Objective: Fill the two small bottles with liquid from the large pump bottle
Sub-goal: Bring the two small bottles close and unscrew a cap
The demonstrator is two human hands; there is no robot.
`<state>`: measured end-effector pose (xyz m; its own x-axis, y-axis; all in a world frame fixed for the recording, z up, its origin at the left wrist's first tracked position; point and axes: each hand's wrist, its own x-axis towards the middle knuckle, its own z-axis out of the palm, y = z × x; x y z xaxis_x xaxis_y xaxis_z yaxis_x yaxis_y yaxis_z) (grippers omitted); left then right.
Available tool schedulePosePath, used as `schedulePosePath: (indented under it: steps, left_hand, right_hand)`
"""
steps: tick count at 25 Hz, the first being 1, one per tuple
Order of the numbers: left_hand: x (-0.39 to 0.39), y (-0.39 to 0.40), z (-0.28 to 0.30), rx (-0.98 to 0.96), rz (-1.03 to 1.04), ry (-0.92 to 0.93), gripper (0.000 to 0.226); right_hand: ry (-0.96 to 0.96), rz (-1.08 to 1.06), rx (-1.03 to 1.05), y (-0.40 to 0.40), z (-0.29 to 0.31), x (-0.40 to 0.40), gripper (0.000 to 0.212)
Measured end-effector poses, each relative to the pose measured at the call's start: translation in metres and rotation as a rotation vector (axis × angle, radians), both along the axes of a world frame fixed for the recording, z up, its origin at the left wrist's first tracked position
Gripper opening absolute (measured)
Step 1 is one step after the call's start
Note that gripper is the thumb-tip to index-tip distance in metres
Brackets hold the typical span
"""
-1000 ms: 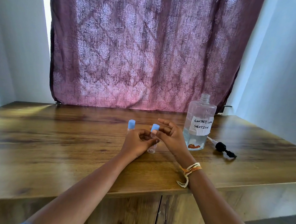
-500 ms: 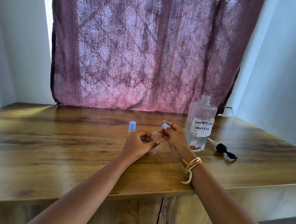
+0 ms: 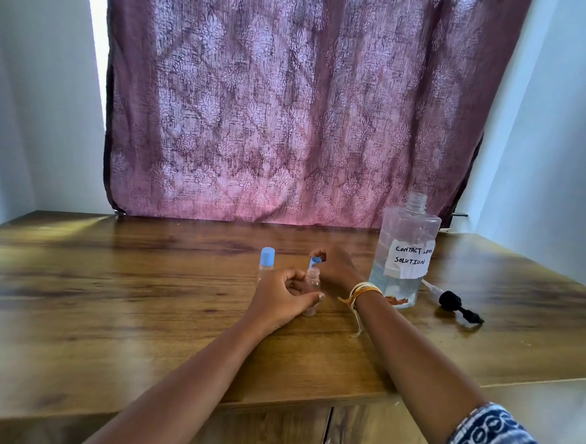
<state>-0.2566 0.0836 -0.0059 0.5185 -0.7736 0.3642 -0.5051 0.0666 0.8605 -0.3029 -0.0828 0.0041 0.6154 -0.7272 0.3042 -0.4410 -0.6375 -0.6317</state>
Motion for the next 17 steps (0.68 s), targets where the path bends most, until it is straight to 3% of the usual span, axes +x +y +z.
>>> schedulePosePath:
  steps: [9, 13, 17]
  left_hand:
    - [0.006, -0.002, -0.002, 0.027, 0.012, -0.034, 0.032]
    - [0.006, -0.004, -0.009, 0.084, 0.012, -0.077, 0.036]
    - [0.007, -0.003, -0.01, 0.101, 0.012, -0.082, 0.039]
  right_hand:
    - [0.06, -0.018, 0.099, 0.004, -0.007, -0.009, 0.035]
    - [0.101, 0.035, 0.036, 0.019, -0.009, -0.027, 0.012]
    - [0.156, -0.006, -0.01, 0.036, -0.012, -0.057, 0.027]
